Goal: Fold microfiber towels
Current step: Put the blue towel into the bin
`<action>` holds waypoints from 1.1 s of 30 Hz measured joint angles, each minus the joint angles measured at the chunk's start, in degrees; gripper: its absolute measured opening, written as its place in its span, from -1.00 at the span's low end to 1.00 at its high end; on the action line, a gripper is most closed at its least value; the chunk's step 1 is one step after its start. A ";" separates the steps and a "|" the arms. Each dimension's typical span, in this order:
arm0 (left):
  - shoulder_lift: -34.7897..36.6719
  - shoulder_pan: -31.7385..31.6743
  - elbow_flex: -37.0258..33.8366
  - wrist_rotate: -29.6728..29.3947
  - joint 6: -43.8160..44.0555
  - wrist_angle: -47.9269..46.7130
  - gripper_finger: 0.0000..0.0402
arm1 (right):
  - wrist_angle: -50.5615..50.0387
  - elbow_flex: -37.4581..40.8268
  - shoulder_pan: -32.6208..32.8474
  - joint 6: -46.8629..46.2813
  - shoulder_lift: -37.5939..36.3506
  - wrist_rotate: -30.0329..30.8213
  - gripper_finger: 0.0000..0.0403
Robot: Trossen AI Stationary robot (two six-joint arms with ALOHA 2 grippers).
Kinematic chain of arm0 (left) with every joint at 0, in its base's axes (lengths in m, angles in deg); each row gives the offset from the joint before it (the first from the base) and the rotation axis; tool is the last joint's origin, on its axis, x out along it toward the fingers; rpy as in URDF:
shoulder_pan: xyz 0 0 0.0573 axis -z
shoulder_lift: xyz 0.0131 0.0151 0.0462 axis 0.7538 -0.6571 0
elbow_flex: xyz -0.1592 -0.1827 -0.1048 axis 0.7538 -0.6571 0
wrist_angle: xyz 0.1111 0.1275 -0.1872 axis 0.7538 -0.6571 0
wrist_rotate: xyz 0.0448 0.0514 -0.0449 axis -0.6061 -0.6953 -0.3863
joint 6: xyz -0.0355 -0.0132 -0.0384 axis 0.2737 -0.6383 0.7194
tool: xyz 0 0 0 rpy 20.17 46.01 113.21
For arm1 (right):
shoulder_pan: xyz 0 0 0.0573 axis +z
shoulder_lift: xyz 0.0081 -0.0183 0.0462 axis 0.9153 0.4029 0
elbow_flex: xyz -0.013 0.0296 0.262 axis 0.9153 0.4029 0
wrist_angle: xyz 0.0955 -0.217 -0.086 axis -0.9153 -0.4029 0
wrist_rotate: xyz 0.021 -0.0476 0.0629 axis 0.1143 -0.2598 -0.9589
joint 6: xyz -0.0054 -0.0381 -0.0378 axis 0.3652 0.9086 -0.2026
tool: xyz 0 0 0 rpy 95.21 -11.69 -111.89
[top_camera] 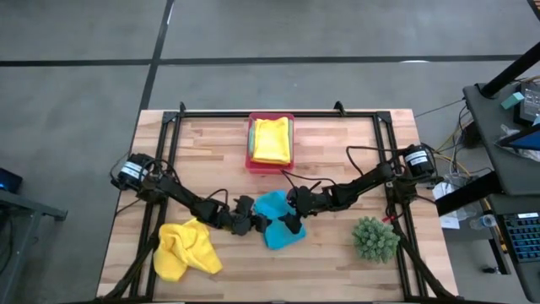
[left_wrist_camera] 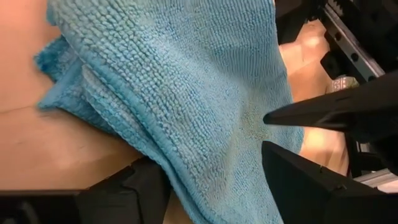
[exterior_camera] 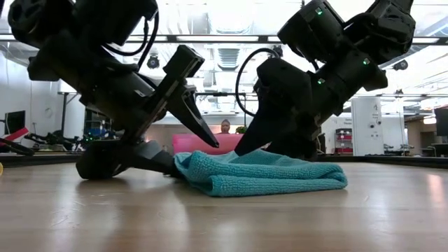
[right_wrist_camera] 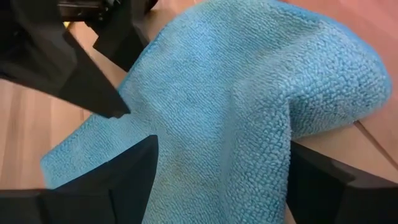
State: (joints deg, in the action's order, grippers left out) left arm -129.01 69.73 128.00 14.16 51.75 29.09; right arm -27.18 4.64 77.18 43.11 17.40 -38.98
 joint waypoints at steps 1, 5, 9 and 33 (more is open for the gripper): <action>0.00 -0.09 0.00 -0.14 -0.06 -0.02 0.08 | 0.00 0.00 0.00 0.01 0.00 -0.01 0.43; -0.03 -0.33 0.09 -0.83 -0.44 -0.02 -0.05 | 0.31 0.00 0.00 0.10 0.00 0.01 0.41; -0.11 -0.61 0.67 -0.88 -2.35 -0.08 -0.11 | 0.48 0.00 0.00 0.06 0.00 0.01 0.35; -4.09 -1.08 3.96 -2.38 -9.58 -0.16 -0.65 | 2.62 -0.07 -0.22 0.97 0.00 0.08 -0.88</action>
State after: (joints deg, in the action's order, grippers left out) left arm -133.11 68.65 131.95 11.79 42.17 28.93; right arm -24.55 4.58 76.96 44.08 17.40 -38.91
